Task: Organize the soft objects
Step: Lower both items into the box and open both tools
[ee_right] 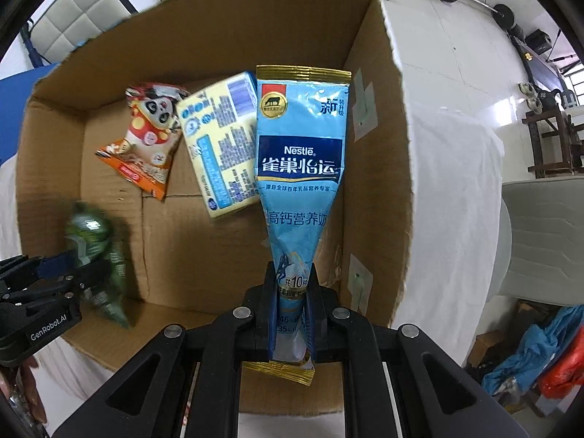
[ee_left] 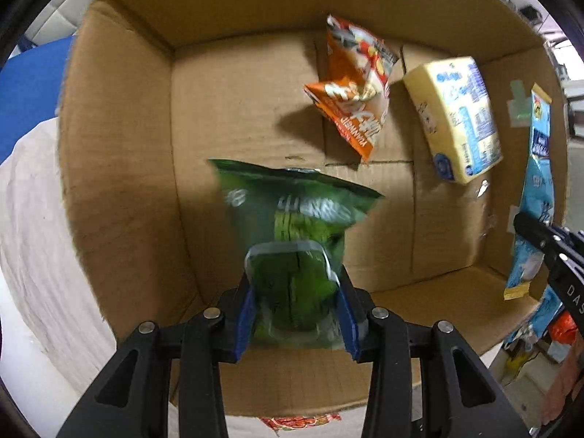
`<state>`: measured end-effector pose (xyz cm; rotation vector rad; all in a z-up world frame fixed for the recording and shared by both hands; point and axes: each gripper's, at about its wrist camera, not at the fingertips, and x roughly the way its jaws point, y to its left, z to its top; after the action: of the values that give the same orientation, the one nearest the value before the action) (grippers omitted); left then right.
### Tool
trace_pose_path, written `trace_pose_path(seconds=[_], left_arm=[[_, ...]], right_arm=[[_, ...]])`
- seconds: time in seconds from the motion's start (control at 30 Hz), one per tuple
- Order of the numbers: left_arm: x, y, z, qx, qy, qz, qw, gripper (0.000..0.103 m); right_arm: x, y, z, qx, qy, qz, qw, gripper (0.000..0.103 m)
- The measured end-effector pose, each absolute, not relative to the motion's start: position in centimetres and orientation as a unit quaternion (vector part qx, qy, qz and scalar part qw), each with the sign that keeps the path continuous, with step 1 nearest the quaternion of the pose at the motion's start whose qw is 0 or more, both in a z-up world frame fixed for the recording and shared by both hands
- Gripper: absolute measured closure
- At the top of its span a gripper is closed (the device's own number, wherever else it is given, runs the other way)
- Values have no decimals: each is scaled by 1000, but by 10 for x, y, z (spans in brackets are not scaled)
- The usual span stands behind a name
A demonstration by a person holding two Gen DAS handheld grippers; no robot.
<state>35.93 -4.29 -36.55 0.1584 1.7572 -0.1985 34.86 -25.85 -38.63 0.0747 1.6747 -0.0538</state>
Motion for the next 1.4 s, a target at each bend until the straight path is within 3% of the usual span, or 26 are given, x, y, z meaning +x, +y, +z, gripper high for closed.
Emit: trace_pose_path(seconds=[0.1, 0.23, 0.57, 0.63, 0.7, 0.73, 0.8, 0.83, 0.9, 1.4], left_arm=[[362, -44, -370, 59, 772, -79, 628, 64], [364, -47, -367, 49, 767, -78, 636, 64], [362, -50, -340, 38, 748, -82, 657, 64], [357, -51, -331, 32, 741, -84, 666, 64], [350, -49, -319, 26, 730, -81, 678, 49], [347, -48, -313, 21, 722, -80, 687, 41], [341, -47, -302, 18, 707, -71, 704, 15], [339, -46, -297, 16, 700, -69, 710, 11], [337, -44, -288, 17, 690, -60, 721, 8], [304, -25, -221, 3, 633, -53, 773, 7]], right_arm=[[352, -258, -397, 16, 751, -34, 659, 81], [351, -258, -397, 22, 753, -33, 657, 60], [344, -254, -377, 37, 743, -22, 668, 58], [339, -248, -371, 37, 740, -16, 671, 49], [334, -243, -369, 42, 736, -6, 675, 20], [332, -245, -365, 44, 735, -1, 676, 17], [327, -242, -361, 42, 732, 1, 679, 15], [325, -240, -359, 40, 731, 2, 681, 15], [321, -237, -357, 45, 729, 4, 683, 1], [283, -227, -294, 51, 670, 15, 740, 0]])
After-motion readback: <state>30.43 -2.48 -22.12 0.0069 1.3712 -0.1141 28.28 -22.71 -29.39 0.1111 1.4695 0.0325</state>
